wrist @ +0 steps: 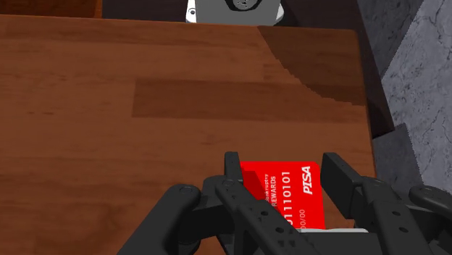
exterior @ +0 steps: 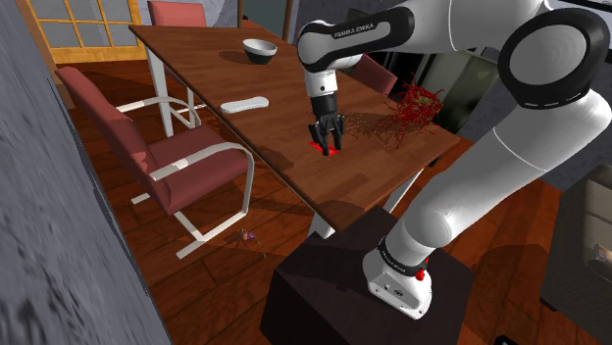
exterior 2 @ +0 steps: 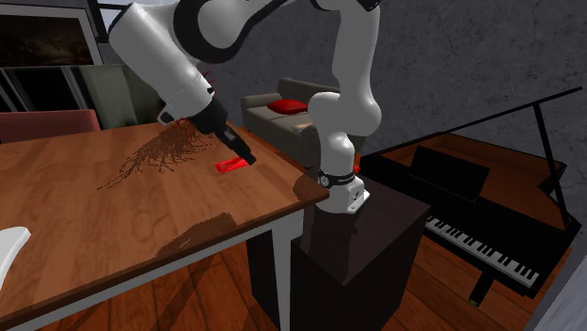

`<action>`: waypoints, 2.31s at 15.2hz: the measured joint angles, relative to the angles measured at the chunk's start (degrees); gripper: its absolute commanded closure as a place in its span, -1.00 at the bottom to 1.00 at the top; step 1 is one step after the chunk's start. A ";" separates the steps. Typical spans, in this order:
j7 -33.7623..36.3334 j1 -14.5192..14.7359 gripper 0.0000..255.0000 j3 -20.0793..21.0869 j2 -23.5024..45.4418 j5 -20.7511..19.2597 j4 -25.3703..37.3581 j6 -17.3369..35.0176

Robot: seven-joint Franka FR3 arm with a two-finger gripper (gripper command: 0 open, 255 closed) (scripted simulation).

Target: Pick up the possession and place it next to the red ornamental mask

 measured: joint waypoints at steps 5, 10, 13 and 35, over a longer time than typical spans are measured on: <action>-0.03 -0.06 1.00 -0.04 -1.49 -0.12 2.43 -3.91; 0.07 -0.03 1.00 0.01 -2.40 -0.09 5.43 -7.83; 0.15 0.01 1.00 0.06 -2.51 -0.04 7.49 -10.00; 0.31 0.04 1.00 0.10 -2.13 0.07 24.99 -27.12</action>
